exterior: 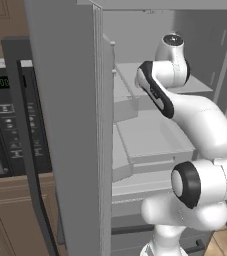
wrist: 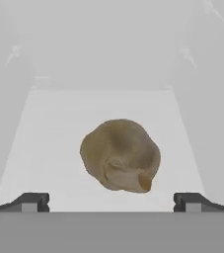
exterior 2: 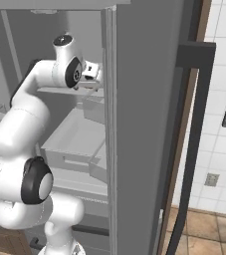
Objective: Grab the onion and garlic from the fridge, place them in the blender, close the lid, and turn on the blender to create a marinade.
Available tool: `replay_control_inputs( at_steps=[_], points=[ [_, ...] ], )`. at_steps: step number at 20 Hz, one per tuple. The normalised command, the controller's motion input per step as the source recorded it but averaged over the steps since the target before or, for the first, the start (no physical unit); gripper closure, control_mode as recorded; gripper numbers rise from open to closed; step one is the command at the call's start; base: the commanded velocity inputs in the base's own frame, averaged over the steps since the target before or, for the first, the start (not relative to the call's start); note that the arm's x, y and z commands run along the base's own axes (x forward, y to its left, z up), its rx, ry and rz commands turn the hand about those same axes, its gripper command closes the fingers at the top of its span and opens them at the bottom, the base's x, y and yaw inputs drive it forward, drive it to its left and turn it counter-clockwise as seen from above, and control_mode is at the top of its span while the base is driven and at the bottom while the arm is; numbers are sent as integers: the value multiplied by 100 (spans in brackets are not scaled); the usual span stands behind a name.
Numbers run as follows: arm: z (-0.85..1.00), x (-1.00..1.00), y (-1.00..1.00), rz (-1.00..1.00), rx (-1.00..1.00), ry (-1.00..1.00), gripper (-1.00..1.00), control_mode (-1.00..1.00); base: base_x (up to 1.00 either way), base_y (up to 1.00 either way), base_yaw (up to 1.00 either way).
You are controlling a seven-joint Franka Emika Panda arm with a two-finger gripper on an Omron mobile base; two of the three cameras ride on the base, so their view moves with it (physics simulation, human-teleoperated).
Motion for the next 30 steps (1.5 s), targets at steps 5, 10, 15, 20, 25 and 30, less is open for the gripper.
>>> replay_control_inputs(
  at_steps=[5, 10, 15, 20, 25, 30],
  points=[
    [0, 56, -1, 2, 0, -1, -100, -100, 0, 0, 0],
    [-3, 33, 0, 1, 0, 0, -100, -100, 0, 0, 0],
    [-14, 6, 0, 0, 0, 0, -100, -100, 0, 0, 0],
    [-19, 0, 0, 1, 0, 0, -100, -100, 0, 0, 0],
    [-26, 7, 0, 3, 0, -4, -100, -100, 0, 0, 0],
    [-24, 9, -1, 3, 0, -5, -100, -100, 0, 0, 0]
  ],
)
